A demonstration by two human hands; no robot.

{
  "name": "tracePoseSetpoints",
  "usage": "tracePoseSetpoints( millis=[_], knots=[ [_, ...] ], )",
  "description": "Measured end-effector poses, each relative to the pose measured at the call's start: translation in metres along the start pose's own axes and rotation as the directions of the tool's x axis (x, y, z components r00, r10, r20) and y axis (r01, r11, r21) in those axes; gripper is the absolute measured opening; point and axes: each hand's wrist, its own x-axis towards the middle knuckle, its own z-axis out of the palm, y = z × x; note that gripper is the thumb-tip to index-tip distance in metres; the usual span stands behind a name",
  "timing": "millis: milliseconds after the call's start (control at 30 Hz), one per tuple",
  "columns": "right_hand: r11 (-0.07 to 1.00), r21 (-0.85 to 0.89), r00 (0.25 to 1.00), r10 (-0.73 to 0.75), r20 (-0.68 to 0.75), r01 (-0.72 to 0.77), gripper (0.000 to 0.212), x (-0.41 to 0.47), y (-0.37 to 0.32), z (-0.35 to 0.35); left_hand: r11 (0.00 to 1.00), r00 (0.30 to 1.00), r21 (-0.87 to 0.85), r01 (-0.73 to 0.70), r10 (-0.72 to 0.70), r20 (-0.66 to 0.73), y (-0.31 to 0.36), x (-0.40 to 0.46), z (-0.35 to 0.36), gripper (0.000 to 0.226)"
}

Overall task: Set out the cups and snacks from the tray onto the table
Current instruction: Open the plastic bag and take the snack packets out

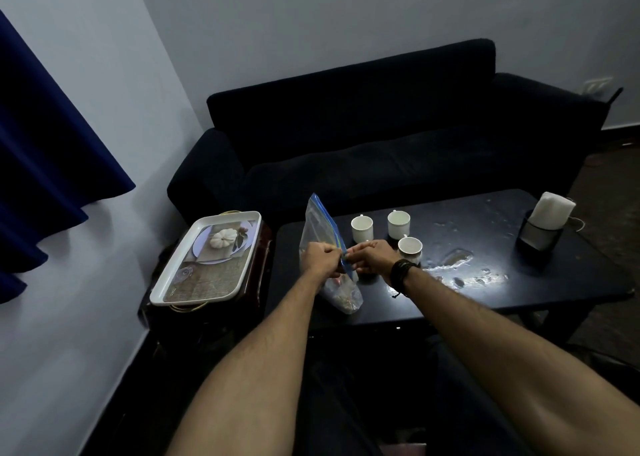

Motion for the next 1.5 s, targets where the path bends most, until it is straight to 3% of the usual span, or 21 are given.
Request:
tracePoseSetpoints(
  millis=[133, 267, 433, 533, 633, 767, 867, 967, 1167, 1200, 1267, 1400, 1500],
  knots=[
    [1.000, 0.006, 1.000, 0.000, -0.012, 0.000, 0.019, -0.004, -0.003, 0.001, 0.999, 1.000, 0.047, 0.004, -0.004, -0.011, -0.002, -0.001, 0.001, 0.019],
    [1.000, 0.015, 1.000, -0.002, -0.014, 0.002, 0.021, -0.007, -0.005, 0.001, 0.997, 0.996, 0.057, 0.055, -0.059, 0.074, -0.001, -0.005, 0.004, 0.019],
    [0.999, 0.002, 0.997, -0.039, -0.071, 0.039, 0.002, -0.005, -0.004, 0.002, 0.998, 0.996, 0.066, 0.017, -0.023, 0.089, -0.002, -0.007, 0.005, 0.021],
    [0.991, -0.111, 0.993, -0.085, -0.084, 0.075, 0.027, -0.001, -0.003, 0.001, 0.997, 0.993, 0.074, -0.012, 0.003, 0.120, 0.000, -0.008, 0.006, 0.014],
    [0.954, -0.290, 0.984, -0.121, -0.130, 0.080, 0.024, 0.002, -0.005, 0.002, 0.996, 0.991, 0.083, -0.036, 0.025, 0.131, 0.000, -0.009, 0.006, 0.013],
    [0.929, -0.367, 0.957, -0.147, -0.249, 0.047, 0.009, 0.003, -0.007, 0.005, 0.993, 1.000, 0.115, -0.017, 0.016, 0.014, -0.002, -0.007, 0.005, 0.014],
    [0.904, -0.425, 0.930, -0.192, -0.314, 0.044, 0.013, 0.002, -0.009, 0.004, 0.989, 0.992, 0.146, 0.032, -0.014, -0.123, -0.006, -0.006, 0.001, 0.022],
    [0.925, -0.377, 0.961, -0.147, -0.234, 0.049, 0.015, 0.000, -0.008, 0.003, 0.964, 0.978, 0.265, 0.039, 0.018, -0.209, -0.009, -0.004, -0.006, 0.017],
    [0.929, -0.358, 0.993, -0.116, -0.032, 0.097, 0.013, -0.004, -0.004, 0.002, 0.923, 0.961, 0.381, -0.048, 0.146, -0.235, 0.002, -0.003, -0.010, 0.011],
    [0.928, -0.361, 0.993, -0.113, -0.030, 0.095, 0.013, -0.003, -0.004, 0.002, 0.920, 0.958, 0.387, -0.067, 0.168, -0.231, 0.003, -0.002, -0.009, 0.004],
    [0.920, -0.381, 0.991, -0.123, -0.055, 0.092, 0.008, -0.001, -0.006, 0.003, 0.909, 0.955, 0.400, -0.114, 0.211, -0.209, 0.002, -0.001, -0.008, 0.012],
    [0.863, -0.484, 0.967, -0.225, -0.117, 0.142, 0.032, 0.007, -0.020, 0.009, 0.899, 0.965, 0.390, -0.200, 0.250, -0.081, -0.002, 0.000, -0.007, 0.017],
    [0.852, -0.504, 0.959, -0.243, -0.146, 0.140, 0.032, 0.014, -0.026, 0.015, 0.901, 0.970, 0.375, -0.217, 0.241, -0.018, -0.010, 0.004, -0.012, 0.012]
  ],
)
